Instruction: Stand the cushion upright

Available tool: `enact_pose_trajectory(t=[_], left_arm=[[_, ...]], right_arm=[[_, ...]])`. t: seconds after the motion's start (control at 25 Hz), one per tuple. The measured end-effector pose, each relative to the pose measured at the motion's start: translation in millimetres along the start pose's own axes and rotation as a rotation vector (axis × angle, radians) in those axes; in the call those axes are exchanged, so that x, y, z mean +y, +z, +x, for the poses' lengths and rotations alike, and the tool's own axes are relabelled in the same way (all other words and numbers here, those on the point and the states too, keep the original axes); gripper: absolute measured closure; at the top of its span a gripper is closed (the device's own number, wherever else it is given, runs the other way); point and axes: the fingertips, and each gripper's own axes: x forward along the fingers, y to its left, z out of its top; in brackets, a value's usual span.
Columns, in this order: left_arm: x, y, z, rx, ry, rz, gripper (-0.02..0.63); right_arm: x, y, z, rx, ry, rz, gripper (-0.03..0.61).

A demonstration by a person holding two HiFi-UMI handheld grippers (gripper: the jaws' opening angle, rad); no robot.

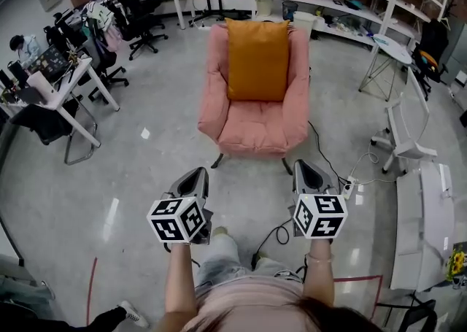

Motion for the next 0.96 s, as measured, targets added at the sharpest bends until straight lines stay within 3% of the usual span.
enact_pose_trajectory(t=[0.4, 0.96], left_arm=[[46, 27, 29, 0.027, -0.1, 0.052, 0.617], [110, 61, 79, 0.086, -0.249, 0.021, 0.617]], right_arm=[[43, 11, 47, 0.002, -0.07, -0.014, 0.561], [87, 25, 111, -0.026, -0.144, -0.014, 0.561]])
